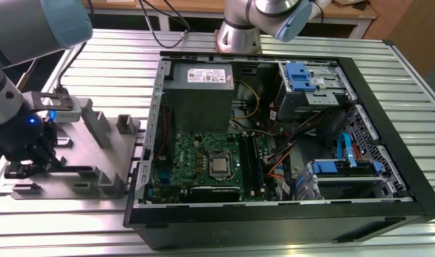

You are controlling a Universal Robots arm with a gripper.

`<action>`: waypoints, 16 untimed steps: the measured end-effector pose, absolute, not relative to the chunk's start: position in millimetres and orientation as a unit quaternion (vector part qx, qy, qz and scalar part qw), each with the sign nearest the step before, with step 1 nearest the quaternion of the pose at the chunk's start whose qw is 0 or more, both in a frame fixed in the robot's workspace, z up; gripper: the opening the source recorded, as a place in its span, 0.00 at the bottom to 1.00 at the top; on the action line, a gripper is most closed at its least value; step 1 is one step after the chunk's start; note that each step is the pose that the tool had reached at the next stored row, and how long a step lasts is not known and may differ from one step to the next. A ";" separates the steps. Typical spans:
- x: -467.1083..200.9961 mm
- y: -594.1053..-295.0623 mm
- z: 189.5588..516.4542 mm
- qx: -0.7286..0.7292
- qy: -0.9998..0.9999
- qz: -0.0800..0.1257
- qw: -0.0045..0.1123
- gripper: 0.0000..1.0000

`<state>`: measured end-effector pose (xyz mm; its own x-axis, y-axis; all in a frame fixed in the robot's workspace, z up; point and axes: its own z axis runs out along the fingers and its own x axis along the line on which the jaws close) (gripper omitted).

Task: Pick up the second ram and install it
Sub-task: 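Pick up the second ram and move it above second insertion slot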

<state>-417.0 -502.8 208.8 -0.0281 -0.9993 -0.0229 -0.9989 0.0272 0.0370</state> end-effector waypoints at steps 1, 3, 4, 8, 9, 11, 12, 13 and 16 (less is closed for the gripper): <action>-417.0 -502.8 209.5 0.697 -0.716 -0.021 0.005 0.08; -417.0 -502.8 210.8 0.699 -0.715 -0.021 0.004 0.08; -417.0 -502.8 211.7 0.699 -0.715 -0.021 0.004 0.08; -417.0 -502.8 217.0 0.700 -0.714 -0.021 0.004 0.08; -417.0 -502.8 218.4 0.700 -0.713 -0.021 0.004 0.08; -417.1 -502.8 221.3 0.701 -0.713 -0.021 0.004 0.08; -417.0 -502.8 222.6 0.701 -0.713 -0.021 0.004 0.08; -417.0 -502.8 223.6 0.701 -0.713 -0.021 0.004 0.08; -417.0 -502.8 227.6 0.701 -0.713 -0.021 0.004 0.08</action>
